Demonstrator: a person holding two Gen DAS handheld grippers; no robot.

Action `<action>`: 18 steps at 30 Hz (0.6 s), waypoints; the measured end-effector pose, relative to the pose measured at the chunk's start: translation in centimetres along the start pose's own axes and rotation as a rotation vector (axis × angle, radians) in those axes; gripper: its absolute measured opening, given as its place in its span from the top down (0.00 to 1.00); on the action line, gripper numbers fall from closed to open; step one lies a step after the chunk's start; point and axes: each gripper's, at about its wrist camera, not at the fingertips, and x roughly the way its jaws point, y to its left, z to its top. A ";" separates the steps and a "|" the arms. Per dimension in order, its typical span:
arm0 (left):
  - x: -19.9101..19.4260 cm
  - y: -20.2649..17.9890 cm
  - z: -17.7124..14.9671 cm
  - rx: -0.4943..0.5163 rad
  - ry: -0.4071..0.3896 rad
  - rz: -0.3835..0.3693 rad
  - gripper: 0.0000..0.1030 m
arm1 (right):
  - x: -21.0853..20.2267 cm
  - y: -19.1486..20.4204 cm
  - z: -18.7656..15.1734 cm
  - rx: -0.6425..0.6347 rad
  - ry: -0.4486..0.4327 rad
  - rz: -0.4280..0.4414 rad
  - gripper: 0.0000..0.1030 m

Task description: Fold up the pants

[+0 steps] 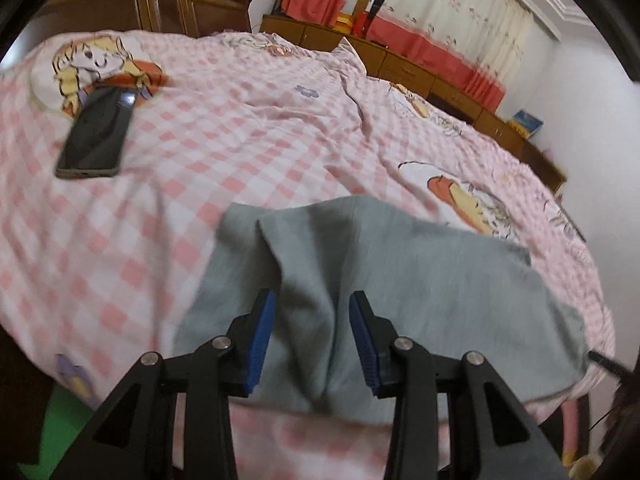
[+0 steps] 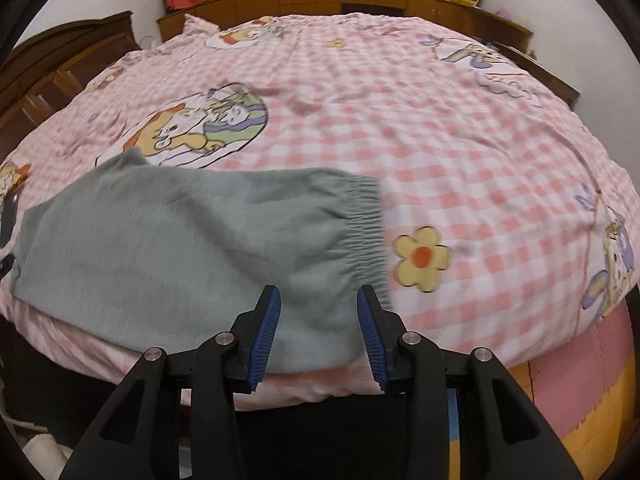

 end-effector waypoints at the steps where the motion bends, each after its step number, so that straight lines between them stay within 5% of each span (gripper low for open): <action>1: 0.4 -0.1 0.2 -0.001 0.005 0.009 0.61 | 0.4 0.3 0.0 -0.004 0.003 0.009 0.61; 9: 2.5 -0.3 -0.7 -0.034 0.018 0.129 0.59 | 3.5 1.9 -1.0 0.000 0.038 0.031 0.61; 11: 2.2 -0.7 -0.8 -0.029 -0.002 0.096 0.93 | 4.1 2.4 -1.1 -0.013 0.042 -0.006 0.61; 14: 1.3 -2.3 -0.8 0.040 -0.031 0.124 0.94 | 4.6 2.7 -1.2 -0.025 0.040 -0.034 0.61; 18: -0.1 -3.8 -0.1 0.141 -0.068 0.260 0.95 | 4.8 2.6 -1.4 -0.030 0.030 -0.036 0.61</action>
